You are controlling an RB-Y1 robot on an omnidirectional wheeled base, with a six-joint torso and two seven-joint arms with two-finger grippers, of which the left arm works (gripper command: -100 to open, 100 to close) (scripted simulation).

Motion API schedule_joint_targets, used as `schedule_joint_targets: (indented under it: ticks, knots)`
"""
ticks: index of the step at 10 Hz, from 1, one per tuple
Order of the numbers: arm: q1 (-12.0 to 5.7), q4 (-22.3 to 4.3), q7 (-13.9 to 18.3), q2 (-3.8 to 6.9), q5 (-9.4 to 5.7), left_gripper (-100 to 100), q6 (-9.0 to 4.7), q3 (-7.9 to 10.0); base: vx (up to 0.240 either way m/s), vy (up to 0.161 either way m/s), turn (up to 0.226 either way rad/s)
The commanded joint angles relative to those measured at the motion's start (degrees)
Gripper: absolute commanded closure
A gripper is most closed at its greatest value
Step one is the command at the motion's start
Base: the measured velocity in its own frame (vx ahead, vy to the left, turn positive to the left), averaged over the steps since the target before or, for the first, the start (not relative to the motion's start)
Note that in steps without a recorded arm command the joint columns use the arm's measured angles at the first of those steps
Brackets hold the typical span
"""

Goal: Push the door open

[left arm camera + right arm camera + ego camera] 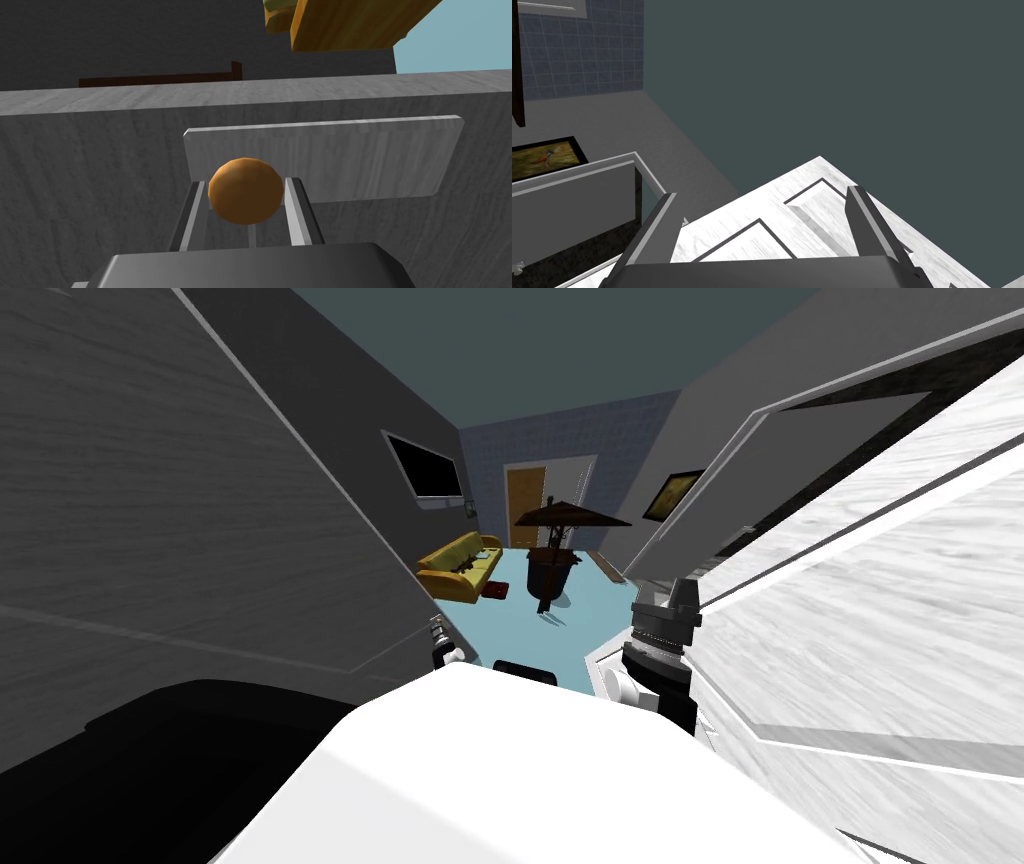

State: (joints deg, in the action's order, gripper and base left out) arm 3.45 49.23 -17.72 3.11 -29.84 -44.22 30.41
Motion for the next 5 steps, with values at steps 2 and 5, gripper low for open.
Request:
schedule_joint_targets:
  ticks: [2, 5]
  knots:
    - [0.22, 0.0, -0.6, 0.36, -0.97, 100, -0.35, 1.24, 0.136, 0.078, 0.017]
    - [0.59, 0.1, -1.5, 0.50, -2.56, 100, -0.94, 3.29, 0.188, 0.100, 0.029]
